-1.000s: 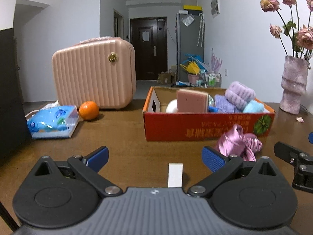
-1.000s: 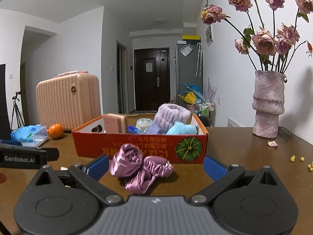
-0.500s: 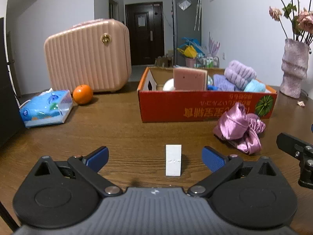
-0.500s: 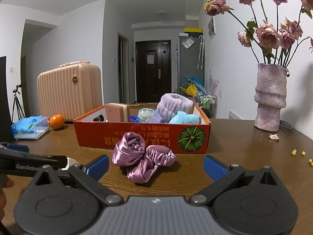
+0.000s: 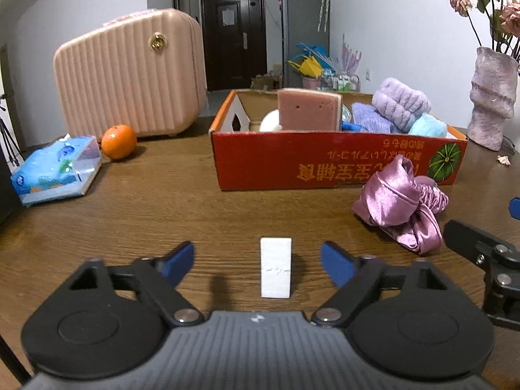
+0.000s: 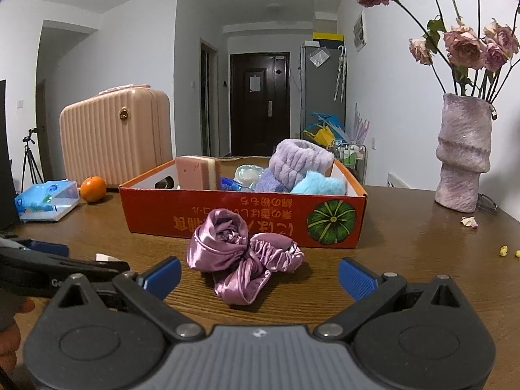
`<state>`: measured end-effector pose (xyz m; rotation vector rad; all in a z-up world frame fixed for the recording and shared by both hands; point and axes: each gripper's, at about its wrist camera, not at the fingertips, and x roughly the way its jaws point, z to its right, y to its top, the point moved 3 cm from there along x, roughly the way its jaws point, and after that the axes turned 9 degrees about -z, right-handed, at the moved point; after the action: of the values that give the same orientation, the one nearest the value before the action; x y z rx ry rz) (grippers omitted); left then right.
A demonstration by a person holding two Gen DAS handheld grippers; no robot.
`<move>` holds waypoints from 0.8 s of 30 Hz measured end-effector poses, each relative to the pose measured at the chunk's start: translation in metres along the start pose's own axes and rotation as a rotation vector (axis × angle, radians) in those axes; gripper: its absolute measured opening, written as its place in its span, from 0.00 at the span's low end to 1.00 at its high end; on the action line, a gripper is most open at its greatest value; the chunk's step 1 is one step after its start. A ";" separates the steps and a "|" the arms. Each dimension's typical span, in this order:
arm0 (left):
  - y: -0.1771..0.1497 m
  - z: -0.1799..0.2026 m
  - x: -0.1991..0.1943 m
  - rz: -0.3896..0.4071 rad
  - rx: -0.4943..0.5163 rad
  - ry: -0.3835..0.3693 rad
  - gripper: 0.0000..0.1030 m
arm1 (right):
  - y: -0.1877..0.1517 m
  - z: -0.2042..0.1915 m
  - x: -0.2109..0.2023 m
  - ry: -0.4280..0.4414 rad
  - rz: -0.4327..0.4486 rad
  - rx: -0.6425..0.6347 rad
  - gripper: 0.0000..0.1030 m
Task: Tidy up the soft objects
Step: 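Close the left gripper on the white block while the right gripper grasps the pink scrunchie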
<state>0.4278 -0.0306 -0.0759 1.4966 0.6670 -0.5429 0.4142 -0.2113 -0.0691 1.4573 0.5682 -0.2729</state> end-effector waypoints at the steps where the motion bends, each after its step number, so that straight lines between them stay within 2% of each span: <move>1: 0.000 0.000 0.002 -0.010 0.003 0.001 0.73 | 0.001 0.000 0.001 0.001 -0.003 0.001 1.00; 4: 0.000 0.000 0.004 -0.025 0.004 -0.019 0.54 | 0.002 0.000 0.005 0.003 -0.009 0.005 1.00; 6: 0.000 0.001 0.006 -0.035 0.005 -0.035 0.38 | 0.003 0.000 0.007 0.005 -0.014 0.008 1.00; 9: 0.000 0.002 0.009 -0.052 0.008 -0.053 0.23 | 0.004 0.000 0.011 0.007 -0.021 0.012 1.00; 11: 0.000 0.003 0.008 -0.049 0.011 -0.063 0.19 | 0.005 0.000 0.014 0.011 -0.025 0.012 1.00; 24: 0.016 -0.006 0.009 0.024 0.002 -0.030 0.19 | 0.017 -0.005 0.043 0.018 -0.069 0.024 1.00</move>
<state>0.4450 -0.0232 -0.0707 1.4943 0.6243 -0.5465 0.4577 -0.1975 -0.0766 1.4668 0.6320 -0.3224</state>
